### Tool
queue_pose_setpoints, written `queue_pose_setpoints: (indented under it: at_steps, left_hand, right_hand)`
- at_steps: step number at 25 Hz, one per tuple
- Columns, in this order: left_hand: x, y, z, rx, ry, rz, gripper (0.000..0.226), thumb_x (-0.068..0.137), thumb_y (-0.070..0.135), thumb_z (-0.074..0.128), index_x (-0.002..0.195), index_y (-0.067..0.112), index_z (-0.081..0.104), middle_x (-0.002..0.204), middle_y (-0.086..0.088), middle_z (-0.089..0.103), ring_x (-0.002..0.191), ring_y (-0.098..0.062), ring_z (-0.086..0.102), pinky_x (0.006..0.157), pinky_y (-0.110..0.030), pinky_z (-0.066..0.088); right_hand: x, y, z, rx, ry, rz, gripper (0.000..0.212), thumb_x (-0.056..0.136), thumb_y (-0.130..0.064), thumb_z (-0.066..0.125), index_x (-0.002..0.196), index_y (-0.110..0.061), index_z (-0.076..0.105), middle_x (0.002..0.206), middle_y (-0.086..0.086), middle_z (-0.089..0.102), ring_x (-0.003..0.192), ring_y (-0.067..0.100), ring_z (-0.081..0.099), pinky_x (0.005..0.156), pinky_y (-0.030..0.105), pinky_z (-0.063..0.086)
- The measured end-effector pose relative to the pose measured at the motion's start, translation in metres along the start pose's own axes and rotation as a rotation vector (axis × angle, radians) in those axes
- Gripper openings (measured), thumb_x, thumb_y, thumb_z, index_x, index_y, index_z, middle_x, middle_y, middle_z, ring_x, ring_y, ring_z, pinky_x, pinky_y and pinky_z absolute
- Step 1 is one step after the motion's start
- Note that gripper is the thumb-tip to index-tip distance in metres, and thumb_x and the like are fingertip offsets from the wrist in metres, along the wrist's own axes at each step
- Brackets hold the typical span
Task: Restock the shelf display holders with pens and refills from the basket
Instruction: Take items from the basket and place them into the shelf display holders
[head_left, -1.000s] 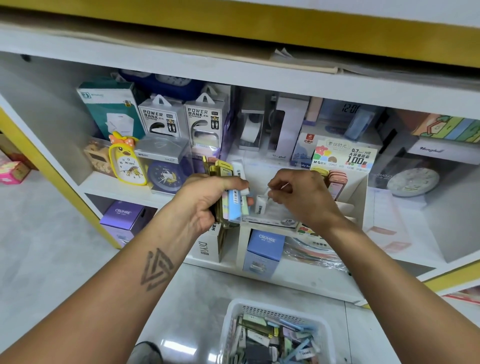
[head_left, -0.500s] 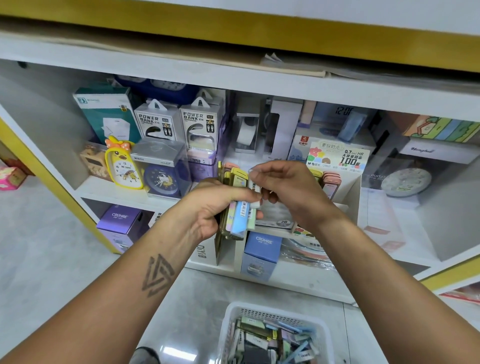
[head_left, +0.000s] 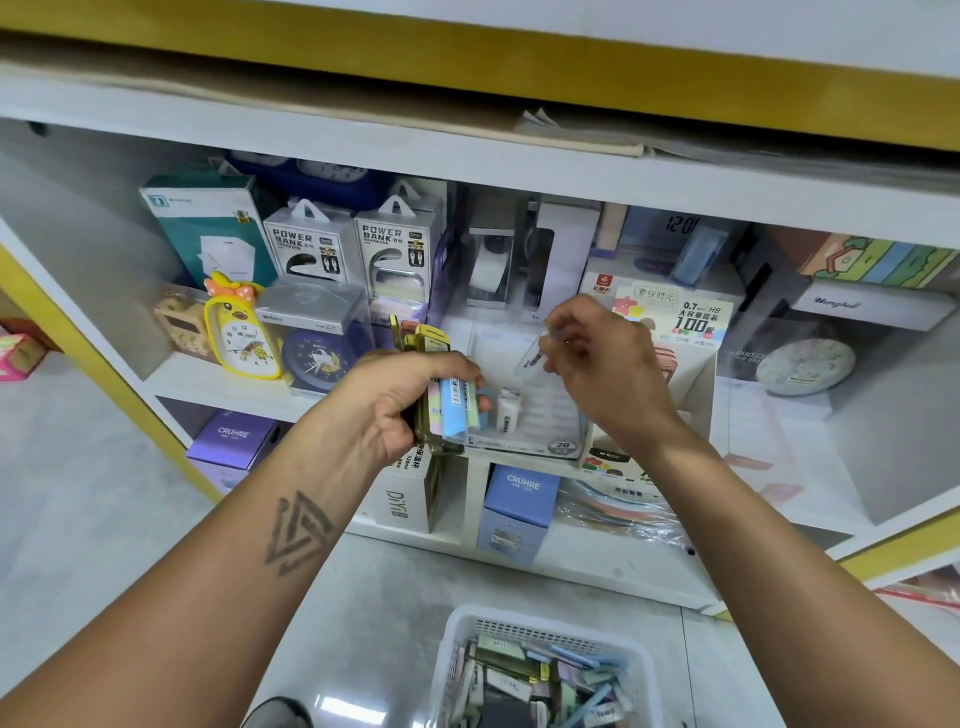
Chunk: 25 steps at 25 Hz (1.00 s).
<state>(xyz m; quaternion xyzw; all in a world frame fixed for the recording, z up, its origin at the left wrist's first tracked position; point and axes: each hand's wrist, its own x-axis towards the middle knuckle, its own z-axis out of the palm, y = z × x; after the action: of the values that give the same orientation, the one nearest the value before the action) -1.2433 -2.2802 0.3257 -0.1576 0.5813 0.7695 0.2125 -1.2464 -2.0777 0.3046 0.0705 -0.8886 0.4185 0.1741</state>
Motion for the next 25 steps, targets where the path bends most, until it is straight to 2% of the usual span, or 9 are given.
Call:
queue_pose_setpoints:
  at_steps: [3,8,14,17,19,20,21,23,25]
  left_hand:
    - [0.001,0.001,-0.001,0.001,0.012,-0.005,0.015,0.079,-0.009,0.068,0.091,-0.002,0.063,0.084,-0.021,0.07,0.056,-0.028,0.071,0.043,-0.031,0.054]
    - [0.003,0.0,-0.002,-0.007,-0.006,-0.015,0.011,0.078,-0.009,0.069,0.084,-0.001,0.064,0.082,-0.02,0.07,0.058,-0.029,0.071,0.046,-0.032,0.055]
    - [0.001,-0.001,0.0,-0.025,-0.033,-0.018,0.012,0.077,-0.008,0.071,0.086,-0.002,0.066,0.084,-0.021,0.072,0.063,-0.031,0.072,0.052,-0.037,0.059]
    - [0.001,-0.001,0.001,-0.025,-0.036,-0.019,0.013,0.077,-0.008,0.071,0.088,-0.003,0.067,0.086,-0.022,0.072,0.065,-0.032,0.072,0.053,-0.037,0.059]
    - [0.0,-0.001,0.001,-0.037,-0.053,-0.021,0.01,0.078,-0.008,0.071,0.086,-0.002,0.067,0.085,-0.022,0.072,0.064,-0.032,0.072,0.052,-0.037,0.059]
    - [0.0,-0.001,0.002,-0.041,-0.067,-0.026,0.009,0.078,-0.008,0.07,0.085,-0.002,0.067,0.084,-0.022,0.072,0.063,-0.032,0.072,0.052,-0.037,0.059]
    - [-0.001,-0.001,0.003,-0.044,-0.083,-0.031,0.008,0.079,-0.008,0.07,0.084,-0.003,0.067,0.083,-0.022,0.072,0.063,-0.031,0.072,0.053,-0.037,0.06]
    - [-0.001,-0.002,0.005,-0.047,-0.112,-0.038,0.006,0.08,-0.007,0.069,0.084,-0.003,0.068,0.082,-0.022,0.072,0.062,-0.031,0.072,0.055,-0.038,0.061]
    - [-0.002,-0.003,0.008,-0.05,-0.142,-0.042,0.005,0.082,-0.006,0.066,0.086,-0.003,0.068,0.079,-0.022,0.073,0.061,-0.029,0.072,0.056,-0.036,0.061]
  right_hand:
    - [-0.005,0.004,0.01,-0.013,-0.106,0.016,0.013,0.096,-0.006,0.06,0.093,-0.019,0.058,0.08,-0.002,0.069,0.073,0.012,0.071,0.075,0.043,0.06]
    - [-0.009,0.01,0.016,-0.014,-0.148,0.043,0.015,0.096,-0.006,0.06,0.091,-0.02,0.059,0.079,-0.007,0.068,0.07,0.007,0.07,0.074,0.041,0.061]
    - [-0.008,0.009,0.019,-0.148,-0.185,-0.047,0.01,0.093,-0.008,0.065,0.096,-0.014,0.073,0.082,-0.003,0.073,0.076,0.012,0.07,0.075,0.036,0.058]
    - [-0.008,0.007,0.02,-0.256,-0.257,-0.076,0.02,0.096,-0.011,0.061,0.109,-0.014,0.075,0.101,0.001,0.076,0.094,0.017,0.069,0.086,0.036,0.055]
    - [-0.007,0.005,0.019,-0.434,-0.344,-0.092,0.029,0.099,-0.014,0.054,0.122,-0.02,0.071,0.119,-0.002,0.071,0.11,0.019,0.063,0.095,0.034,0.05]
    - [-0.005,0.003,0.018,-0.453,-0.355,-0.091,0.031,0.1,-0.014,0.053,0.124,-0.021,0.07,0.121,-0.003,0.068,0.112,0.018,0.06,0.095,0.031,0.048]
    - [-0.003,-0.002,0.017,-0.377,-0.332,-0.058,0.031,0.1,-0.013,0.052,0.123,-0.022,0.07,0.118,-0.004,0.067,0.107,0.013,0.06,0.091,0.026,0.048]
    - [-0.003,-0.012,0.013,0.024,-0.276,0.12,0.025,0.1,-0.017,0.057,0.117,-0.025,0.073,0.104,-0.005,0.07,0.085,0.003,0.063,0.073,0.014,0.047]
    - [-0.003,-0.021,0.007,0.418,-0.359,0.296,0.018,0.097,-0.023,0.063,0.11,-0.022,0.075,0.091,0.001,0.074,0.072,0.008,0.065,0.06,0.018,0.048]
